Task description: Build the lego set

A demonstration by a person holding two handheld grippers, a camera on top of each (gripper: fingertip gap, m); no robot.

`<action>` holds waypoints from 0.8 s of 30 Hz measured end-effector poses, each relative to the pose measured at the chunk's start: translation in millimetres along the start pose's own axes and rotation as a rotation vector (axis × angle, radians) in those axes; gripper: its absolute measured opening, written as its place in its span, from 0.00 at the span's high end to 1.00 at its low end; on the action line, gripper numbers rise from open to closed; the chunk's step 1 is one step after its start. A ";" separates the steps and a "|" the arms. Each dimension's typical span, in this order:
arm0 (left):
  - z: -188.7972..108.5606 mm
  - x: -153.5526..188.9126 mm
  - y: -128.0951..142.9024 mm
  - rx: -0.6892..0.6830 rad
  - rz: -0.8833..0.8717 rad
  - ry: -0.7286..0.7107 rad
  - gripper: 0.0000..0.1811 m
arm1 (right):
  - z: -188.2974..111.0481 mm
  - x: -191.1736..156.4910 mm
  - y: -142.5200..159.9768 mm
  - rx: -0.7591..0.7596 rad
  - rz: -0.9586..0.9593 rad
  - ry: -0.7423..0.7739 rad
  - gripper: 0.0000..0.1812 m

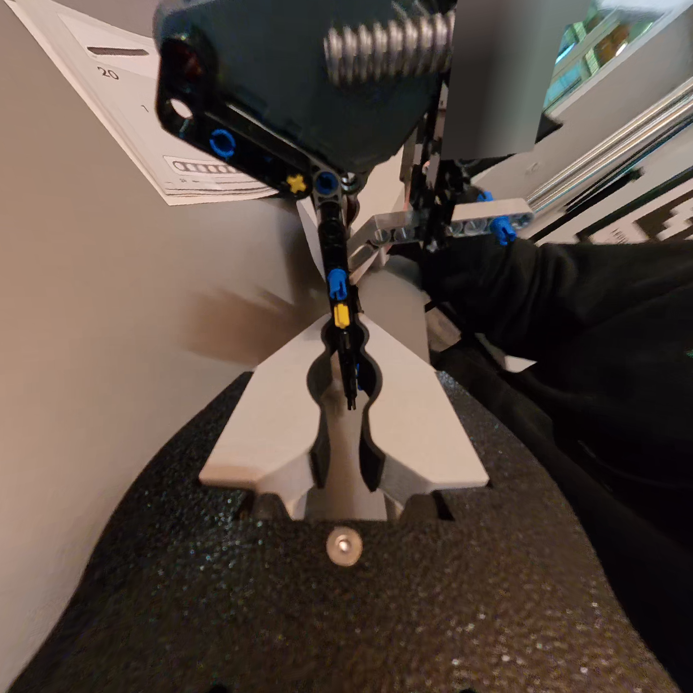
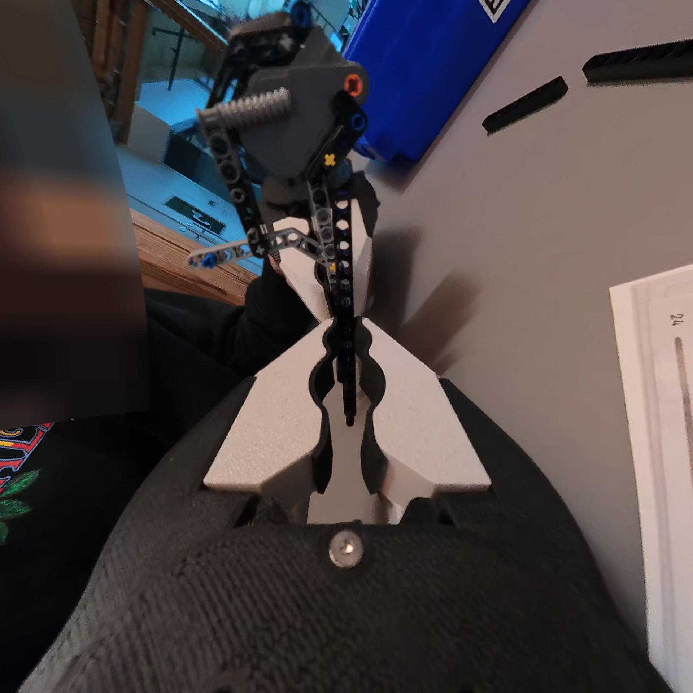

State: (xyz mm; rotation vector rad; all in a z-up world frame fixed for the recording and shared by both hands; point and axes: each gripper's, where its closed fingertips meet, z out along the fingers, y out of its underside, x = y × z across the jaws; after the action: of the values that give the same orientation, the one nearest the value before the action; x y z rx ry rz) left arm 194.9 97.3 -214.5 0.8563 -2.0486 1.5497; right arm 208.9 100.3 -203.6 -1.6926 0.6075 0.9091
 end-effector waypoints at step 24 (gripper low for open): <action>-4.2 -8.5 -16.6 0.128 -0.085 -0.005 0.97 | -1.3 3.1 -9.9 0.065 0.035 -0.001 0.97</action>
State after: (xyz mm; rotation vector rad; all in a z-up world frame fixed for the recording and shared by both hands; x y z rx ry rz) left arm 212.4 100.1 -207.4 0.9825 -1.9073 1.6473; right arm 218.6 102.2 -200.3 -1.6278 0.6611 0.9049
